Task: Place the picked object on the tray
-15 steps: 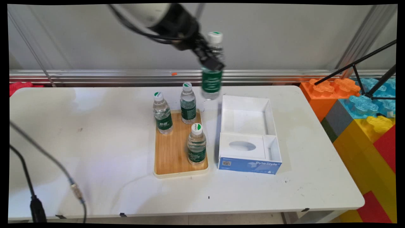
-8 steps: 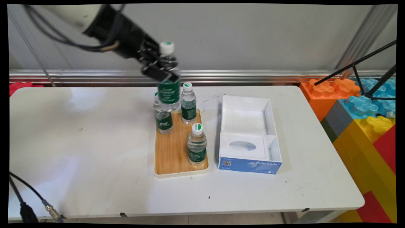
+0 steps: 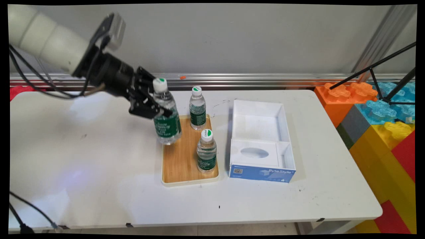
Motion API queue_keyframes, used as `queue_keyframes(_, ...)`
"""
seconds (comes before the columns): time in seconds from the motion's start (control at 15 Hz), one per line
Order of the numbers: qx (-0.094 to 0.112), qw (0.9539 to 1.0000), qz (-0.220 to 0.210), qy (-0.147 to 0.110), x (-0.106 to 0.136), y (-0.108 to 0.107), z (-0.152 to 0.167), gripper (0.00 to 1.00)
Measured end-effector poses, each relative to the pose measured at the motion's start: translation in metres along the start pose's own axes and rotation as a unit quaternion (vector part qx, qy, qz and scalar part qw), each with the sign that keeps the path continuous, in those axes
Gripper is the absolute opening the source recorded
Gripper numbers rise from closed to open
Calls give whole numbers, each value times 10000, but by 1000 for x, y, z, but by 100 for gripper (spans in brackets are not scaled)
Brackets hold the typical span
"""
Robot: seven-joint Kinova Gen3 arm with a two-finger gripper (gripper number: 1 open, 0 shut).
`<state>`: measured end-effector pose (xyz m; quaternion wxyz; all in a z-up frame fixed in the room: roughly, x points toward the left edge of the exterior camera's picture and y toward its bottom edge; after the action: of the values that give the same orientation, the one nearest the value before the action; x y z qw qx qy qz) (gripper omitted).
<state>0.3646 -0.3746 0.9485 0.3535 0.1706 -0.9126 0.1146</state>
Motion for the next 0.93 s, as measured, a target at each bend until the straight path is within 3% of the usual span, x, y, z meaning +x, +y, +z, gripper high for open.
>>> queue_keyframes(0.47, -77, 9985, 538, 106, -42, 3, 41, 0)
queue_keyframes(0.93, -380, 9953, 868, 196, -70, 1, 65, 0)
